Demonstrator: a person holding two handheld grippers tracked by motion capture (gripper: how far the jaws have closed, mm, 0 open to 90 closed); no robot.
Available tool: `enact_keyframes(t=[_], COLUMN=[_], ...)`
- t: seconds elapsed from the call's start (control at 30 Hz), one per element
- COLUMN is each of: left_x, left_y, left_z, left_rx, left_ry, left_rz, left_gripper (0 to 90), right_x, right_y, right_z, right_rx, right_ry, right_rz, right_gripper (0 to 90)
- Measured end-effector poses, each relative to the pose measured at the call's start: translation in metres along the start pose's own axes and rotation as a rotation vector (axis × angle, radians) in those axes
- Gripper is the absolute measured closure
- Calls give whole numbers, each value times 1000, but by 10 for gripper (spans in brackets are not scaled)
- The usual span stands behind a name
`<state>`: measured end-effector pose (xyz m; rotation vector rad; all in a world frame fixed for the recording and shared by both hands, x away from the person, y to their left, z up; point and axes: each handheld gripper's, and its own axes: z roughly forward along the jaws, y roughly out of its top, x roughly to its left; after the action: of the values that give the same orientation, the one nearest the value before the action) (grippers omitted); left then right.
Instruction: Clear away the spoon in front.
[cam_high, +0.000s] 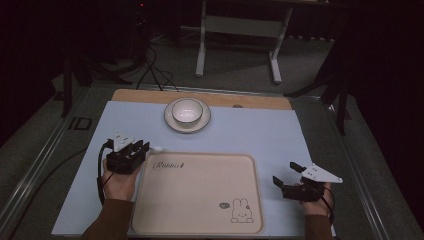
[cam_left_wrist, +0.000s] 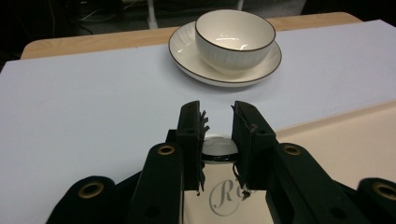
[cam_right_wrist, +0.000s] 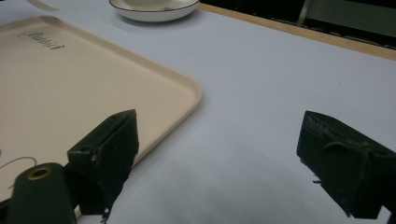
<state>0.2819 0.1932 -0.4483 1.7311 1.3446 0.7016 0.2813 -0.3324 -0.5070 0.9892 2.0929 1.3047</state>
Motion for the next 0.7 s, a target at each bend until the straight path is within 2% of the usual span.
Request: enact_keyframes(t=[0.27, 0.6, 0.7], left_x=[-5, -2, -4], left_y=[-11, -27, -31], left_z=[-2, -5, -7], left_rx=[7, 13, 12], left_ry=[7, 31, 38], left_rz=[16, -2, 9], left_gripper=[735, 735, 734], right_x=[0, 0, 0], right_y=[0, 1, 1], right_z=[0, 2, 2], right_rx=[0, 2, 2], right_ry=[0, 4, 6], right_rz=[-1, -3, -4], right_gripper=[124, 124, 124])
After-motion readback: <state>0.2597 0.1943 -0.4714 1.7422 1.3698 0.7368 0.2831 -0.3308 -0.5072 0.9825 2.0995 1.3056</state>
